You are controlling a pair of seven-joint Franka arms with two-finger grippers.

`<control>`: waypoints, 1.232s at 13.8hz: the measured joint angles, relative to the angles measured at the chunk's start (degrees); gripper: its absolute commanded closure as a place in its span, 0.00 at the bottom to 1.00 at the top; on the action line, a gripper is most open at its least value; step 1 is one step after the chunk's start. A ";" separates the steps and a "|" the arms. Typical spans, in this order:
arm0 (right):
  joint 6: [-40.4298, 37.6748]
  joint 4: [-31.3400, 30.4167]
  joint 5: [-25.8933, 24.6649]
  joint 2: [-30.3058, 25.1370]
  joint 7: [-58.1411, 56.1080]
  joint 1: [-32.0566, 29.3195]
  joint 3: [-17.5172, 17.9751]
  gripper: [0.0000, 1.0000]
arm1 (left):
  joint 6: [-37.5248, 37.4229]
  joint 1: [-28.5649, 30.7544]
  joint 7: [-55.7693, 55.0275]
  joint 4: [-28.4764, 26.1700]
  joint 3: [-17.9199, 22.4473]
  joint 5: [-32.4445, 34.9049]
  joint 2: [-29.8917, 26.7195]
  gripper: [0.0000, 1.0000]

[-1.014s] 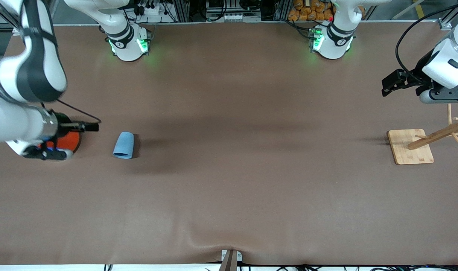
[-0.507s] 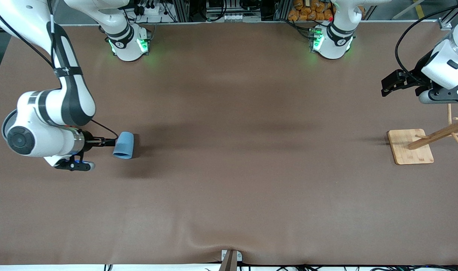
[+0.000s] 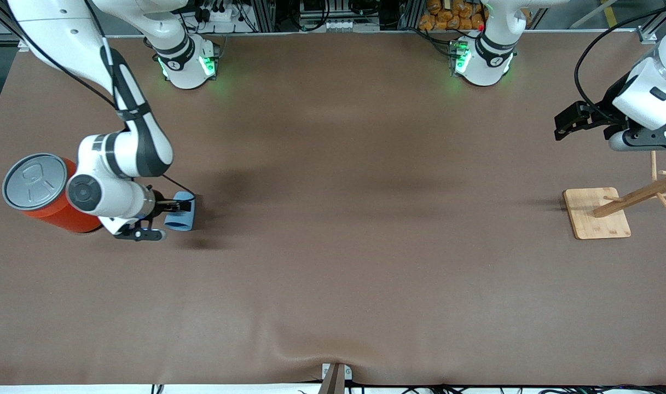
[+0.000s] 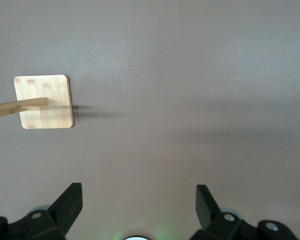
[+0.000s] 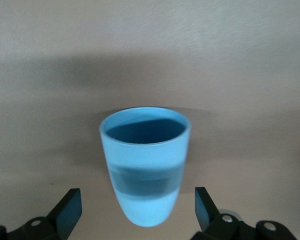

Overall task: Flip cup
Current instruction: 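Reach the right gripper down to the lying blue cup's rim, then close the right gripper on the blue cup's rim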

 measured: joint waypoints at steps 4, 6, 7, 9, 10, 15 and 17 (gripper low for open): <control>2.36 -1.23 -3.29 0.03 -0.33 1.60 0.01 0.00 | 0.00 0.00 0.00 0.00 0.00 0.00 0.00 0.00; 2.66 -1.35 -4.56 0.08 -0.77 1.62 -0.03 0.00 | 0.00 0.00 0.00 -0.04 0.00 0.00 0.00 0.00; 3.05 -1.39 -5.42 0.17 -0.87 1.62 -0.07 0.00 | 0.00 0.00 0.00 -0.06 0.00 0.00 0.00 0.00; 4.52 -1.59 -6.43 0.58 -0.88 1.59 -0.22 0.00 | 0.00 0.00 0.00 -0.11 0.00 0.00 0.00 0.00; 4.91 -1.64 -6.47 0.82 -0.90 1.59 -0.27 0.00 | 0.00 0.00 0.00 -0.14 0.00 0.00 0.00 0.00; 6.46 -1.79 -6.49 2.77 -0.91 1.43 -0.39 0.48 | 0.00 0.01 0.00 -0.19 0.00 0.00 0.00 0.00; 6.78 -1.92 -6.50 3.37 -0.91 1.17 -0.54 0.95 | 0.00 0.02 0.00 -0.21 0.00 0.00 0.00 0.00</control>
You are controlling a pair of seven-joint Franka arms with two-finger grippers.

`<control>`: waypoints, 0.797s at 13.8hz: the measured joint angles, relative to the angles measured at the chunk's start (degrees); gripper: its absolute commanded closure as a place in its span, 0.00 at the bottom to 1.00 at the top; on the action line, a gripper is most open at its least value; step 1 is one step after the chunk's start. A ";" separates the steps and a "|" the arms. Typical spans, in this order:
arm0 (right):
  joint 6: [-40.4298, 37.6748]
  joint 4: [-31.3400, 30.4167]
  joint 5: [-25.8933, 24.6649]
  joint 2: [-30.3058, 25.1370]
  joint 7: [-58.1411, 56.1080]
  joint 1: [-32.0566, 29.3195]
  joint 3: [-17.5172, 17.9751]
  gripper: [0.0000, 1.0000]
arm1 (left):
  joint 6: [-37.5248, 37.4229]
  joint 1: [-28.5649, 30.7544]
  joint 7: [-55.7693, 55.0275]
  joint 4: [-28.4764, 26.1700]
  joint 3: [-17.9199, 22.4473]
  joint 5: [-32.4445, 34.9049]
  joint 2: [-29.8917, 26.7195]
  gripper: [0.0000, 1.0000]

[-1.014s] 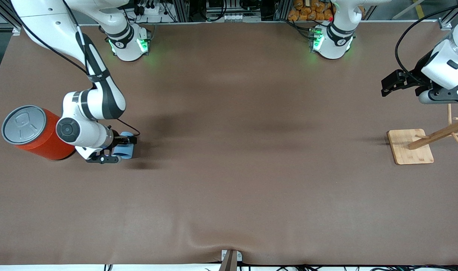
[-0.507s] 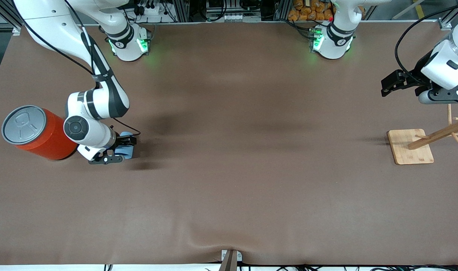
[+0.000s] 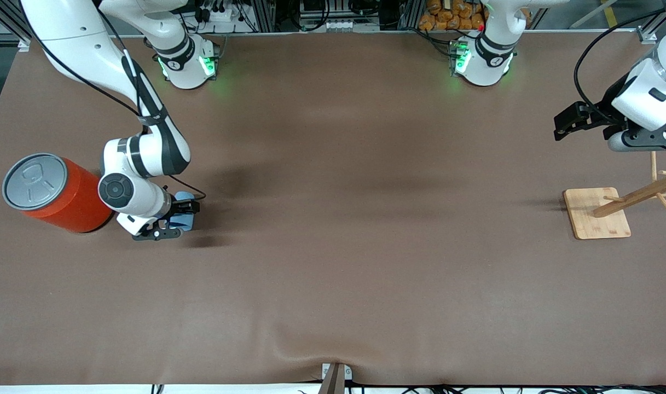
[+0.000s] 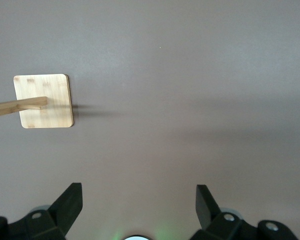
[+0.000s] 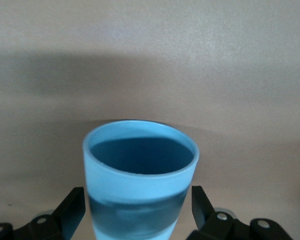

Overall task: Flip cup
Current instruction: 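Close the right gripper on the blue cup's rim, then lift and carry the blue cup with the right gripper toward the table middle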

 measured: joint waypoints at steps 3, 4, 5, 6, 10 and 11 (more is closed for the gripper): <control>0.01 0.33 -0.01 -0.07 0.00 0.68 0.36 1.00 | 0.00 0.01 0.00 -0.07 0.01 0.00 0.00 0.00; -0.58 0.88 0.13 -0.03 0.13 1.72 0.64 1.00 | 0.00 0.04 0.00 -0.12 0.02 0.00 0.00 0.00; -2.64 2.12 0.74 -0.04 0.66 3.24 0.76 1.00 | 0.00 0.07 0.00 -0.15 0.03 0.00 0.00 0.00; -6.01 4.29 2.40 -0.04 1.14 4.86 0.85 1.00 | 0.00 0.09 0.00 -0.17 0.04 0.00 0.00 0.00; -16.30 14.84 9.59 0.04 -1.05 11.63 1.73 1.00 | 0.00 0.10 0.00 -0.27 0.07 0.00 0.00 0.00; -16.54 17.14 11.44 0.22 -1.51 14.45 2.22 1.00 | 0.00 0.10 0.00 -0.28 0.07 0.00 0.00 0.00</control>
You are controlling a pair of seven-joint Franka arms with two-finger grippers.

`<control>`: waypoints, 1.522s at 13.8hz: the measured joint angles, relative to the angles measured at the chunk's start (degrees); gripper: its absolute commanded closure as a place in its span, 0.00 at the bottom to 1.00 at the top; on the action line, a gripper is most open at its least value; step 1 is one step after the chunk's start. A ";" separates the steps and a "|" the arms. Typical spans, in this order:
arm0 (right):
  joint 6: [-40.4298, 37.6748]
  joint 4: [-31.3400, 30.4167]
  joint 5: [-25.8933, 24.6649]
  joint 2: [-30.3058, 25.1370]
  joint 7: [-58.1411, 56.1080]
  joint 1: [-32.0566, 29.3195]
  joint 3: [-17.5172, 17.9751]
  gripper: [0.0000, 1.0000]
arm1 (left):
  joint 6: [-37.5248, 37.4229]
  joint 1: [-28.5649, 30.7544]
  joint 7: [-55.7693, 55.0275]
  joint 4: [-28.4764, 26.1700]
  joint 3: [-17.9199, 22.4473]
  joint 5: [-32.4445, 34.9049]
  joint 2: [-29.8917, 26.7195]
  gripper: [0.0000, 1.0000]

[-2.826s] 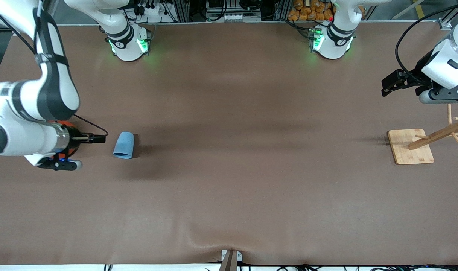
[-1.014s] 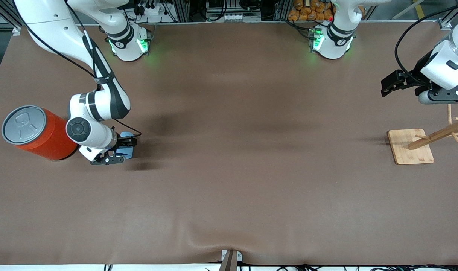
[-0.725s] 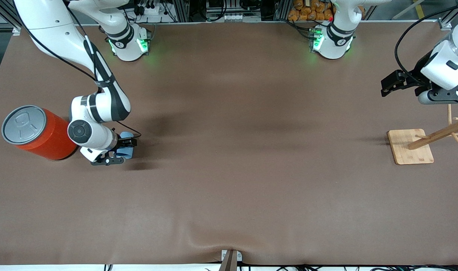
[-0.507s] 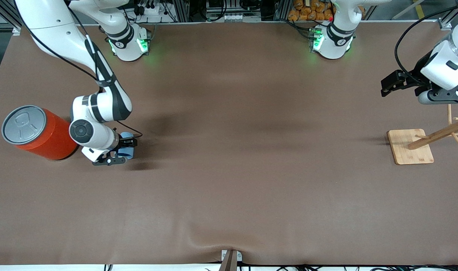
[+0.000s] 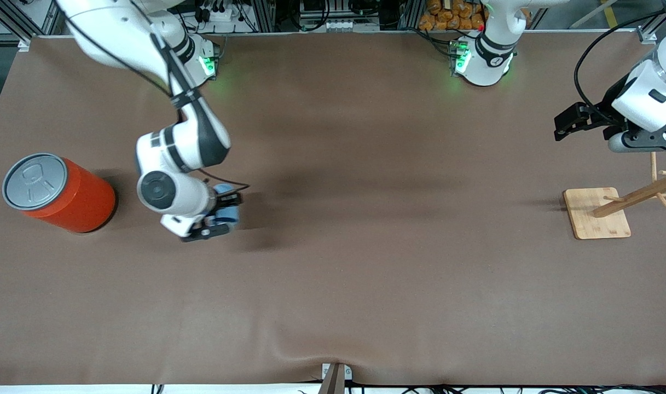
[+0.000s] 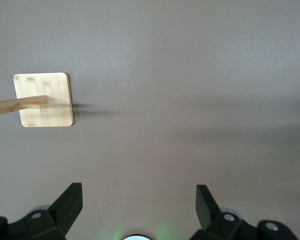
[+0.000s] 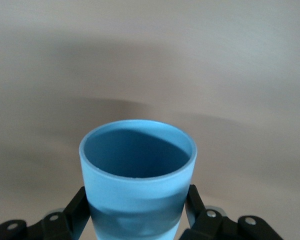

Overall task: Flip cup
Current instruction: 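Lift and carry the blue cup with the right gripper toward the table middle, then set the cup down with the right gripper while the left gripper approaches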

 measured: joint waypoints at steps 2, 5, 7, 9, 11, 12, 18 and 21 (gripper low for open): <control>0.02 5.41 3.55 0.90 1.29 6.87 0.54 1.00 | 0.00 0.00 0.00 -0.06 0.01 -0.25 0.02 0.00; -0.14 15.09 2.67 5.44 0.81 17.20 0.75 1.00 | 0.00 0.01 0.00 -0.16 0.02 -0.56 0.13 0.00; 0.02 20.96 0.61 9.95 -6.06 21.92 0.68 1.00 | 0.02 0.03 0.00 -0.31 0.05 -0.58 0.26 0.00; -0.12 24.90 -3.67 13.53 -18.09 25.38 0.57 1.00 | 0.26 0.03 0.00 -0.63 0.06 -0.59 0.42 0.00; -0.46 26.26 -11.04 15.54 -24.83 28.39 0.60 1.00 | 0.48 0.03 0.00 -0.97 0.07 -0.60 0.51 0.00; -0.44 26.66 -12.83 16.71 -28.18 29.72 0.57 1.00 | 0.55 0.04 0.00 -1.11 0.07 -0.61 0.56 0.00; 4.49 29.97 -14.98 25.16 -38.84 30.99 -0.58 1.00 | 0.75 0.10 0.00 -2.03 0.13 -1.00 1.83 0.00; 5.21 30.53 -15.96 26.76 -39.03 31.17 -0.51 1.00 | 0.98 0.19 0.00 -2.33 0.15 -2.79 3.80 0.00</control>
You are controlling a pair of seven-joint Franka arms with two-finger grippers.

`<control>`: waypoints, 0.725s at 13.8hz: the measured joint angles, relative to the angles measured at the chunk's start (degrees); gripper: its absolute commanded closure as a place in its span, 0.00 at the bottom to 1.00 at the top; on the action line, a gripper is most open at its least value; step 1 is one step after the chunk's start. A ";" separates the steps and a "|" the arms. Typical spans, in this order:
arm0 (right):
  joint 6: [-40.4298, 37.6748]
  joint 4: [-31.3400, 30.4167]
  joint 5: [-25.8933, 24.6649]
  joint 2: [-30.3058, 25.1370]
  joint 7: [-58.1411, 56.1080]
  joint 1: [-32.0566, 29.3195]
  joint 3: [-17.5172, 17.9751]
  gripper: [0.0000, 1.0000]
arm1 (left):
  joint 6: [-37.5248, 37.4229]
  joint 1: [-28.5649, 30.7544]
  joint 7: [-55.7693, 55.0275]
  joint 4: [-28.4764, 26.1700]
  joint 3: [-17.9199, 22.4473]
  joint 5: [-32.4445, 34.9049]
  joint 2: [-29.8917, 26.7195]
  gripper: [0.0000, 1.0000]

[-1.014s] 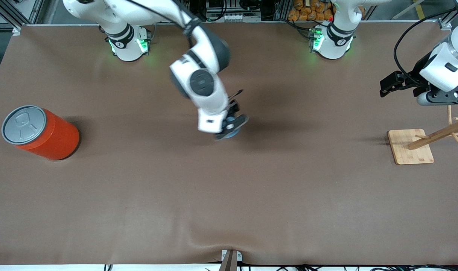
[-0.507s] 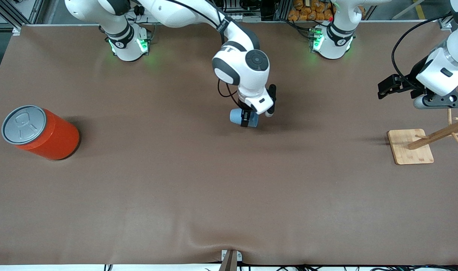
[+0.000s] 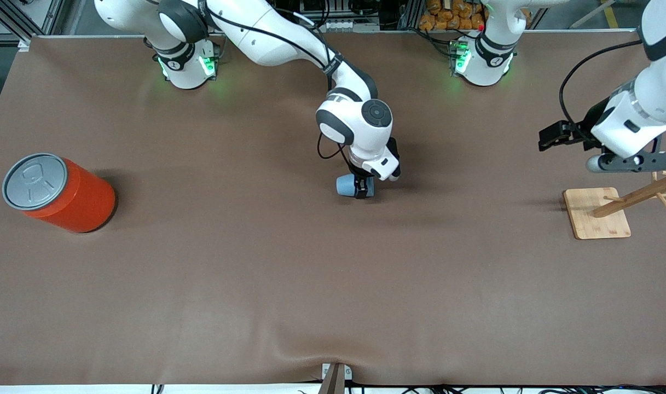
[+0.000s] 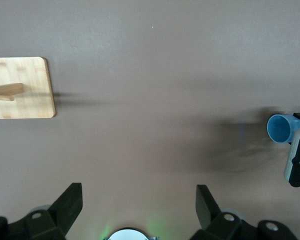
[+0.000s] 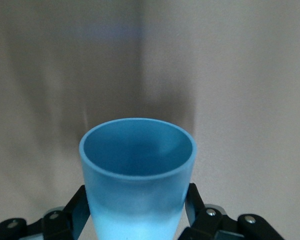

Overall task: Flip cup
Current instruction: 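Set the cup down with the right gripper while the left gripper approaches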

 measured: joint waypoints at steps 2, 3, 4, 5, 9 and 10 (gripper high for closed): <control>0.00 0.08 -0.70 0.01 0.08 0.39 0.09 0.89 | 0.11 -0.04 0.00 -0.05 -0.04 -0.75 1.02 0.00; -0.01 0.08 -0.83 0.03 0.21 0.48 0.09 0.01 | 0.10 -0.04 0.00 -0.28 -0.09 -2.57 1.44 0.00; -0.02 0.08 -0.86 0.05 0.34 0.50 0.09 0.00 | 0.12 -0.02 0.00 -0.74 -0.09 -5.66 1.96 0.00; -0.02 0.08 -0.86 0.07 0.57 0.50 0.08 0.00 | 0.46 0.05 0.00 -1.44 -0.08 -9.34 2.69 0.00; -0.03 0.24 -0.87 0.06 1.27 0.48 -0.03 0.00 | 8.50 -0.04 0.11 -6.91 -0.63 -18.83 6.75 0.00; -0.16 0.60 -0.87 0.00 1.31 0.46 -0.07 0.00 | 10.96 -0.34 0.28 -8.50 -1.07 -19.48 7.59 0.00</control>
